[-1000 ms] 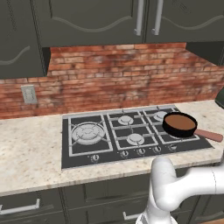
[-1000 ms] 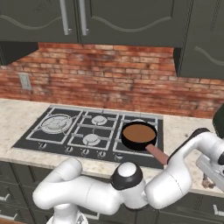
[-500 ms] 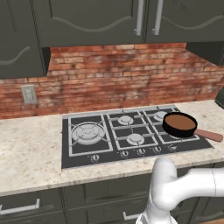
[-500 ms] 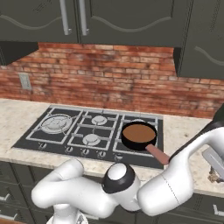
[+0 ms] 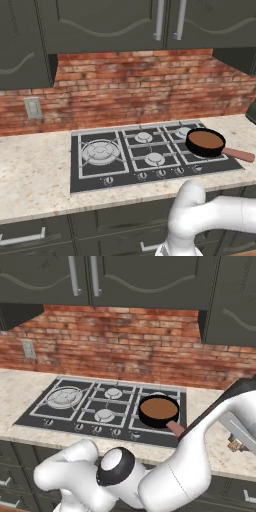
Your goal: Pick up the sugar cube(s) and place them in the saucepan with hot chocolate.
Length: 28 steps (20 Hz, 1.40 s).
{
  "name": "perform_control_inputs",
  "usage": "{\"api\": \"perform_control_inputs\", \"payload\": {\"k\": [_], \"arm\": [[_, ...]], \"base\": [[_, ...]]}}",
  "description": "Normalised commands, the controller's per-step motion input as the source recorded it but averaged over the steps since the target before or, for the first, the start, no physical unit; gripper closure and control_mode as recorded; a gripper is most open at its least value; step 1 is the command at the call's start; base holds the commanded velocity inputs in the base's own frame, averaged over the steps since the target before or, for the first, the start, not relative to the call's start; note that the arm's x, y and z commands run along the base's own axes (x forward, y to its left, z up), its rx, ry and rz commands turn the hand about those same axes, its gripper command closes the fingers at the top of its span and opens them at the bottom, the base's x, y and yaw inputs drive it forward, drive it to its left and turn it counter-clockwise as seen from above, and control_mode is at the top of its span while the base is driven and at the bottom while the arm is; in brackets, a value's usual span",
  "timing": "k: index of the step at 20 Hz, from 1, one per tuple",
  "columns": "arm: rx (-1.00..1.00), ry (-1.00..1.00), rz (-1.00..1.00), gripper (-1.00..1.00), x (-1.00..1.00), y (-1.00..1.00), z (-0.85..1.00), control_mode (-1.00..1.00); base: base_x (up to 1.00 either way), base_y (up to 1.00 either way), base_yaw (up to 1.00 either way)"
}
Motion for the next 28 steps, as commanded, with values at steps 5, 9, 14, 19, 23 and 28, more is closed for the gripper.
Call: {"api": "perform_control_inputs", "payload": {"k": [5,9,14,19,23,28], "arm": [[-0.21,-0.24,0.18,1.00,-0.12,1.00,0.33,-1.00],[-0.22,-0.13,0.10,1.00,0.01,1.00,0.12,-1.00],[-0.21,-0.01,0.03,1.00,0.14,1.00,0.03,-1.00],[-0.15,0.01,0.00,1.00,0.38,0.78,0.14,-1.00],[-0.07,0.23,0.00,1.00,0.67,0.37,0.03,-1.00],[0.00,0.29,0.00,1.00,0.81,0.00,0.00,-1.00]], "base": [[0.00,0.00,0.00],[0.00,0.00,0.00],[0.00,0.00,0.00],[0.00,0.00,0.00],[0.00,0.00,0.00],[0.00,0.00,0.00]]}}
